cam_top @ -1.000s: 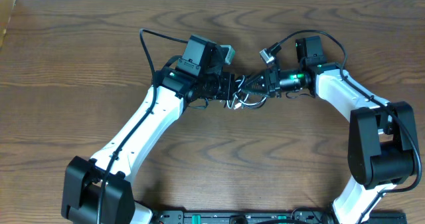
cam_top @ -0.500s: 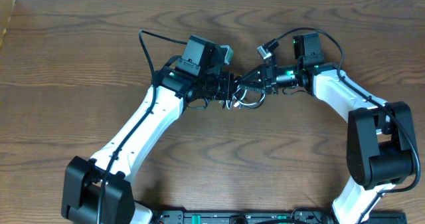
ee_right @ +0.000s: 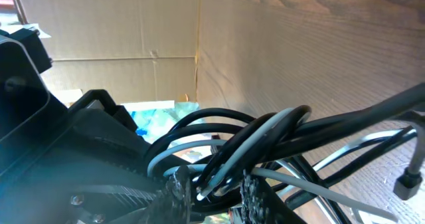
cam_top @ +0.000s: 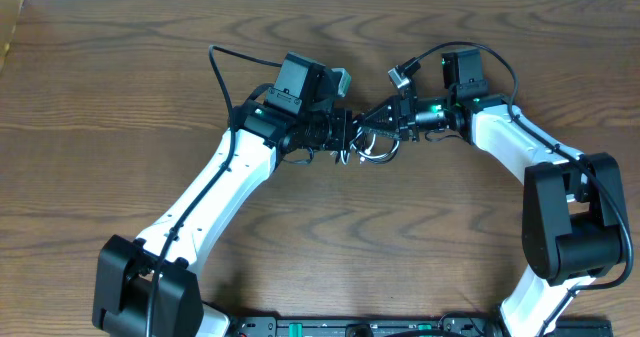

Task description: Untangle cables

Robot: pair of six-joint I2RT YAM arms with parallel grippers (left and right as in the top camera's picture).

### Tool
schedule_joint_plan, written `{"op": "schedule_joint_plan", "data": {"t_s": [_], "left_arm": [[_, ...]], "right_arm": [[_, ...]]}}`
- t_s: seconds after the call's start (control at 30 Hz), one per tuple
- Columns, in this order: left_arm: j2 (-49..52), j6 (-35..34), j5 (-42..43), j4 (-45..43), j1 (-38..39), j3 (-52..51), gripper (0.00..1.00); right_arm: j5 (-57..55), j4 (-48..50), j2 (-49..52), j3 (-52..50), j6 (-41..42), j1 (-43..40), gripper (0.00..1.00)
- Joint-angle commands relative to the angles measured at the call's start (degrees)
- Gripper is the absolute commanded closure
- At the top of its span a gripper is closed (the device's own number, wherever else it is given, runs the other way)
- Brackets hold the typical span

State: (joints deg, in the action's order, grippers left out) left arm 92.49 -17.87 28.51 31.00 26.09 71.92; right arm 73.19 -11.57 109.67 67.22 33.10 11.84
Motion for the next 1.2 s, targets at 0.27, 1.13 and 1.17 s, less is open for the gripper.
{"op": "schedule_joint_plan", "data": {"t_s": [0.27, 1.13, 1.17], "left_arm": [[-0.7, 0.0, 0.6, -0.4, 0.0, 0.5, 0.92], [-0.7, 0.0, 0.5, -1.4, 0.0, 0.5, 0.92], [-0.7, 0.0, 0.5, -1.4, 0.0, 0.5, 0.93]], "right_arm": [[-5.7, -0.7, -0.6, 0.2, -2.1, 1.9, 0.79], [-9.4, -6.0, -0.6, 0.2, 3.6, 2.5, 0.79], [-9.4, -6.0, -0.6, 0.2, 4.9, 2.5, 0.79]]}}
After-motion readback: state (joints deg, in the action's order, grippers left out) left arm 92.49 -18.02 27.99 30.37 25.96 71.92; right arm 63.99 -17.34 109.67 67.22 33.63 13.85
